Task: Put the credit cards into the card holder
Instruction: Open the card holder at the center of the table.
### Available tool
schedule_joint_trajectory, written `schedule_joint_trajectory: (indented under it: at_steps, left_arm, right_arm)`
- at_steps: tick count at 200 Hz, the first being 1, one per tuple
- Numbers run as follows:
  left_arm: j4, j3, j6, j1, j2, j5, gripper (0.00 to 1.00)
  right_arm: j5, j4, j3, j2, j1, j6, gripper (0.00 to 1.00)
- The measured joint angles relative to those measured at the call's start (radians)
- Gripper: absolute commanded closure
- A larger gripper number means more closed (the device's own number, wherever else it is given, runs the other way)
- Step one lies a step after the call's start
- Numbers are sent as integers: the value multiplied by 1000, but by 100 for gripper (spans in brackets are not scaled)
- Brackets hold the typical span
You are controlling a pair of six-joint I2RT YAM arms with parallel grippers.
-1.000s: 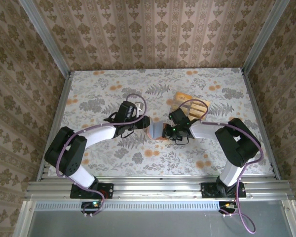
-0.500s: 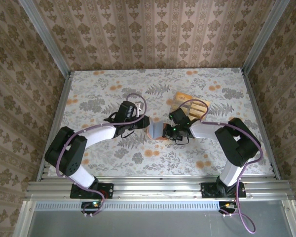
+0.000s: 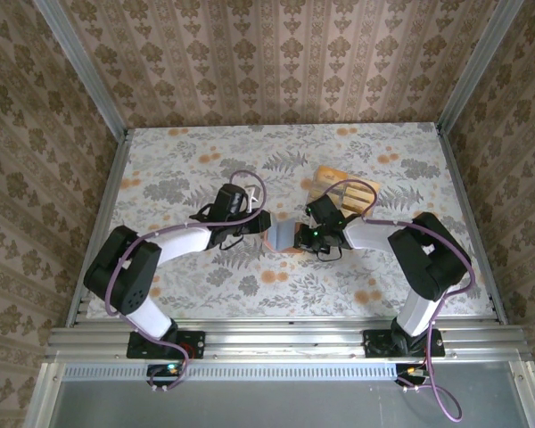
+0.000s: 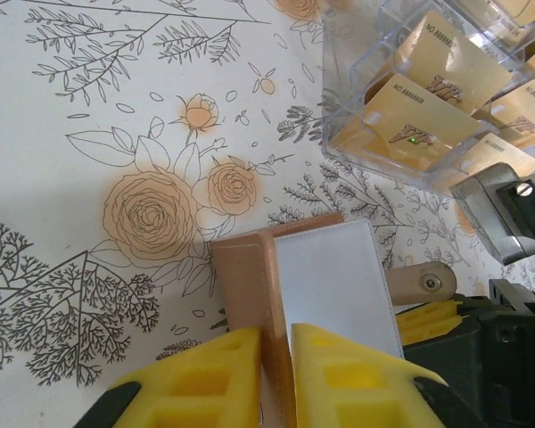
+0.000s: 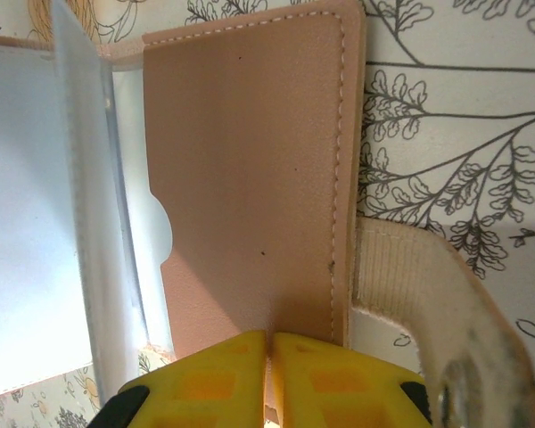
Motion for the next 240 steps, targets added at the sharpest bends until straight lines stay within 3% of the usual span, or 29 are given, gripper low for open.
schedule_joint_trajectory:
  at_steps: [39,68,79,113,157,171,216,240]
  left_arm:
    - [55,-21,-22,10,0,18,93]
    - [93,-28,-34,11,0,40,93]
    - [113,-35,-44,11,0,51,100]
    - [143,-43,-64,11,0,72,100]
    - [95,-41,-66,11,-2,26,100]
    - [62,-40,-63,11,-13,-3,100]
    - [-27,-39,-39,9,-40,-53,100]
    - [-30,-39,-37,9,-40,-59,100]
  right_arm:
    - [-6,21,0,9,0,0,88]
    - [-8,29,3,15,0,0,88]
    - [-9,29,3,16,0,0,88]
    - [-18,28,6,19,-3,0,87]
    - [-35,13,26,20,-8,-14,66]
    - [-36,5,27,10,-15,-28,64]
    - [44,-157,10,-147,-137,-77,63]
    - [63,-210,12,-255,-147,-93,66]
